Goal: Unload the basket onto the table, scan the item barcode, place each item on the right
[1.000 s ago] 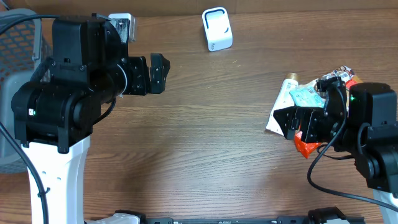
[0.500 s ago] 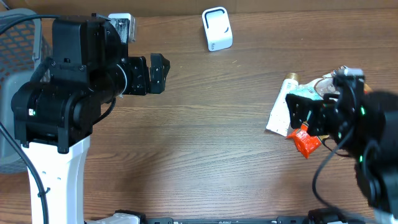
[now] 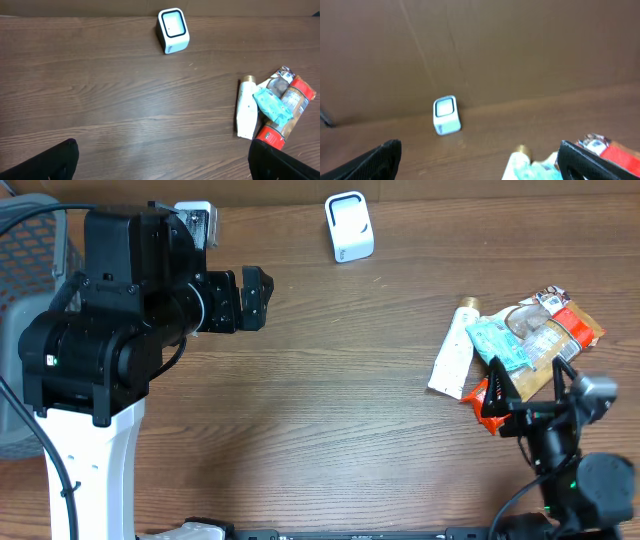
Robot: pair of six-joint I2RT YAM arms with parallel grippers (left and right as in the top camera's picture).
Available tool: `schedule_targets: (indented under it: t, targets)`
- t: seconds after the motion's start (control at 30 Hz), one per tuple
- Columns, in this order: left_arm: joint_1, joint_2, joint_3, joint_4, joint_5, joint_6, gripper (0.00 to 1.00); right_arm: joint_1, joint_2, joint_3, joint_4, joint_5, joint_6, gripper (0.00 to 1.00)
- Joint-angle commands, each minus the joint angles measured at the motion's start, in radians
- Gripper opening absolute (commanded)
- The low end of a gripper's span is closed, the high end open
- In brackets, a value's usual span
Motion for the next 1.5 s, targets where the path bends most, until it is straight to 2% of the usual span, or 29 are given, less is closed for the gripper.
schedule_targets:
  t: [0.0,0.17,0.3,0.5,0.6,1.47]
  targets:
    - [-0.001,0.002,0.003,0.003,0.003,0.022,0.99,-0.005,-0.098,-0.148,0.116,0.033,-0.004,1.0]
    - [-0.001,0.002,0.003,0.003,0.003,0.022,1.0,-0.005,-0.203,-0.349,0.299,0.021,0.007,1.0]
    - [-0.001,0.002,0.003,0.003,0.003,0.022,1.0,-0.005,-0.25,-0.449,0.338,0.014,0.025,1.0]
    - [-0.001,0.002,0.003,0.003,0.003,0.022,1.0,-0.005,-0.266,-0.454,0.196,0.017,0.025,1.0]
    - [-0.001,0.002,0.003,0.003,0.003,0.022,1.0,-0.005,-0.266,-0.454,0.198,0.014,-0.014,1.0]
    - [-0.001,0.002,0.003,0.003,0.003,0.022,1.0,-0.005,-0.266,-0.454,0.202,0.014,-0.013,1.0]
